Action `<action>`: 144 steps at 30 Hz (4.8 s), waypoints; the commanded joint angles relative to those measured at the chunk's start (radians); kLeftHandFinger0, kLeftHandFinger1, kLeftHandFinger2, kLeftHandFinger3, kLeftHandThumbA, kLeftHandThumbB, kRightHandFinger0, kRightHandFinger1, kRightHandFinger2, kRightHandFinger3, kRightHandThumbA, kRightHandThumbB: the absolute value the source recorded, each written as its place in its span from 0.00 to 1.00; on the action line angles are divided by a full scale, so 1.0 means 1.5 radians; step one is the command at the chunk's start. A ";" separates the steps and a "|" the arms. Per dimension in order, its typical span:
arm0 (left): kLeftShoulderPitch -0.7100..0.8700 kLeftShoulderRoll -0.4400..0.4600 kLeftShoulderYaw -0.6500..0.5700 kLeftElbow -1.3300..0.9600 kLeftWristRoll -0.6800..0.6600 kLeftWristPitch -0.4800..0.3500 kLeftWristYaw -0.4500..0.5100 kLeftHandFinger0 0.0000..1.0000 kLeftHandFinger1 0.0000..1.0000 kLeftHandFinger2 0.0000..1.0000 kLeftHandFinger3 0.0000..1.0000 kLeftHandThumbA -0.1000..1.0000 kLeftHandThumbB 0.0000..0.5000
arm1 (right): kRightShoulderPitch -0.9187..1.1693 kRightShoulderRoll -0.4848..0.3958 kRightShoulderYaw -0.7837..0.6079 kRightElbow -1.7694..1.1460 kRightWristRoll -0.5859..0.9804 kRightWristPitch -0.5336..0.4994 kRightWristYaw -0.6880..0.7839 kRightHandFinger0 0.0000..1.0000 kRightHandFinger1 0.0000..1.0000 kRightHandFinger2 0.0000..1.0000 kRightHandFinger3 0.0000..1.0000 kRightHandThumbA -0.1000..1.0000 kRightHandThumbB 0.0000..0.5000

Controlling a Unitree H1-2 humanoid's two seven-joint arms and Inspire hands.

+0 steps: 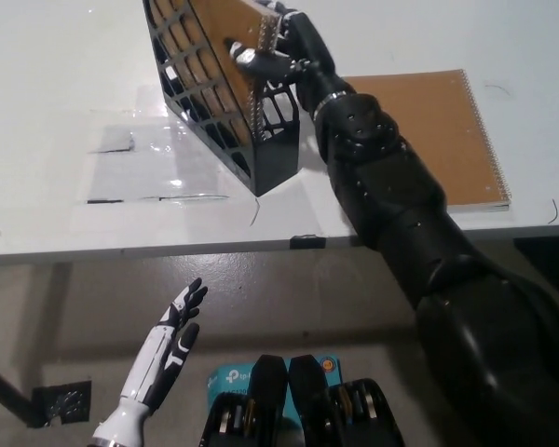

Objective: Use the right hand to pick up a book from the book holder on the left side and put it on another book on the right side

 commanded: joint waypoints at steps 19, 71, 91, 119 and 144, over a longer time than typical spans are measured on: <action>-0.024 0.004 -0.002 -0.006 0.000 -0.019 0.003 1.00 1.00 1.00 1.00 1.00 0.66 | -0.193 0.016 -0.230 -0.221 0.274 0.228 0.049 0.00 0.31 0.76 1.00 0.00 0.17; -0.015 0.010 -0.003 0.017 0.003 -0.035 0.008 1.00 1.00 1.00 1.00 1.00 0.63 | -0.097 -0.321 -0.124 -0.152 0.483 0.395 0.156 0.00 0.32 0.67 1.00 0.00 0.15; -0.019 0.008 0.002 0.011 0.003 -0.021 0.010 1.00 1.00 1.00 1.00 1.00 0.64 | -0.126 -0.355 -0.066 0.036 0.322 0.365 0.218 0.00 0.12 0.66 1.00 0.00 0.21; -0.019 0.004 0.004 0.013 0.003 -0.020 0.012 1.00 1.00 1.00 1.00 1.00 0.61 | -0.098 -0.360 -0.024 0.114 0.188 0.276 0.200 0.00 0.17 0.86 1.00 0.00 0.11; -0.010 0.003 0.001 -0.001 0.005 -0.011 0.009 1.00 1.00 1.00 1.00 1.00 0.61 | -0.103 -0.328 -0.107 0.137 0.183 0.266 0.152 0.00 0.17 0.80 1.00 0.00 0.09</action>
